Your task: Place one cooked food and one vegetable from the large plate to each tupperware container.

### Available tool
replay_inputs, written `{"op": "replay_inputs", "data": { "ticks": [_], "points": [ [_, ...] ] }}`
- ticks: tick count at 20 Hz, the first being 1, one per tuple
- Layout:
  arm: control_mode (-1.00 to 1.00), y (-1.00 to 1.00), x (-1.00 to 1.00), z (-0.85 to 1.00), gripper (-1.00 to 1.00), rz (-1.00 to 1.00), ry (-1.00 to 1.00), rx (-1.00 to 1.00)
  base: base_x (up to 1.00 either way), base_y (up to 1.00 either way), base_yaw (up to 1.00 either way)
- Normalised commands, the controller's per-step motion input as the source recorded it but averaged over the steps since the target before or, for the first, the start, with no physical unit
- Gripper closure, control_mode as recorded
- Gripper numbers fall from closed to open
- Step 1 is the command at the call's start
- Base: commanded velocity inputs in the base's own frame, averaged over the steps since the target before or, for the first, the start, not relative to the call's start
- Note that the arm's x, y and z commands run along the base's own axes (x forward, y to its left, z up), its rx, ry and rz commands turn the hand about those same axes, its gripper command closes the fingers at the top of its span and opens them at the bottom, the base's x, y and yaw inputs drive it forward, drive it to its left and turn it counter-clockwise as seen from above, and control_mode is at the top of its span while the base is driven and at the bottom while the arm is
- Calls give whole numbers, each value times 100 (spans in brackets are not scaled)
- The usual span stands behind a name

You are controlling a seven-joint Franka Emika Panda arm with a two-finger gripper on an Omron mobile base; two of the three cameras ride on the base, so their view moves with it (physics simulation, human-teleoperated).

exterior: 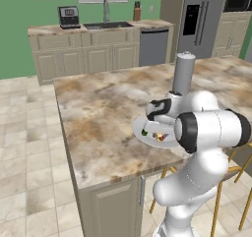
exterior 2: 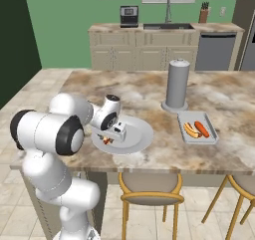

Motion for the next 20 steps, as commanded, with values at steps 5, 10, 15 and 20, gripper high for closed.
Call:
{"op": "replay_inputs", "data": {
  "ticks": [5, 10, 15, 20],
  "points": [
    [-100, 39, -93, 99, 100, 0, 0, -21, 0, 0, 0],
    [-100, 27, -100, 100, 100, 0, 0, -5, 0, 0, 0],
    [-100, 26, -100, 100, 100, 0, 4, -5, 0, 0, 0],
    [-100, 7, -97, 89, 100, 0, 13, -2, 0, 0, 0]
  ]
}}
